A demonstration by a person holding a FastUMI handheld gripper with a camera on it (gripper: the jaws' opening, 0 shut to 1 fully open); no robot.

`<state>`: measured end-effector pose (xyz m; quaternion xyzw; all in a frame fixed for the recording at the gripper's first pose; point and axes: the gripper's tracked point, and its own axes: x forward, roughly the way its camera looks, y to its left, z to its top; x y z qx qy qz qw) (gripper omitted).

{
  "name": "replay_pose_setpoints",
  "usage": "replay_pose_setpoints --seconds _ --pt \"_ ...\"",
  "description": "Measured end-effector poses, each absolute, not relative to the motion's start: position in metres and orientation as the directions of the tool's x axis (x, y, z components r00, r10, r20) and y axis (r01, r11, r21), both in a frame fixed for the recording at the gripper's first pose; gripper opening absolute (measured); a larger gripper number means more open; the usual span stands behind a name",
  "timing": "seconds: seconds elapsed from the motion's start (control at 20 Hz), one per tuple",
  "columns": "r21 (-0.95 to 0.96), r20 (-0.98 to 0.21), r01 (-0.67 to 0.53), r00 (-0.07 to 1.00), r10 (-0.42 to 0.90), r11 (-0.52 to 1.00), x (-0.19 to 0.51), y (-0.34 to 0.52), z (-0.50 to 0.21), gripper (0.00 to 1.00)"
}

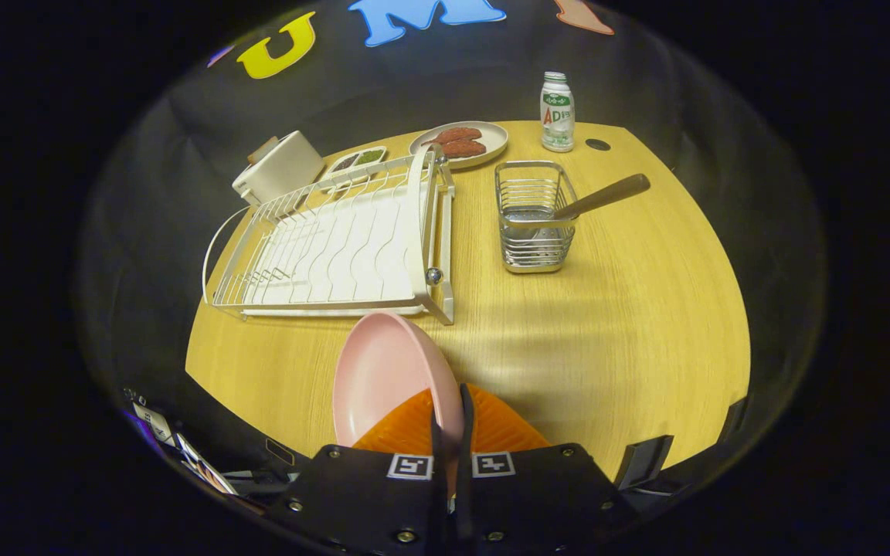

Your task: Take the plate from the dish rack, then take the spoon from the basket and place it into the plate.

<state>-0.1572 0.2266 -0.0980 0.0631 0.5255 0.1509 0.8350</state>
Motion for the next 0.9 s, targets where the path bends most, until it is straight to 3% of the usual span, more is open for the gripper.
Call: replay_pose_setpoints --seconds 0.4,0.65,0.9 --pt "0.392 -0.832 -0.127 0.374 0.41 0.911 -0.151 0.225 -0.124 0.07" --pt "0.294 -0.857 -0.18 0.386 0.342 0.939 -0.146 0.204 -0.135 0.13" --pt "0.292 -0.759 -0.215 0.541 0.362 0.932 -0.129 0.194 -0.096 0.14"
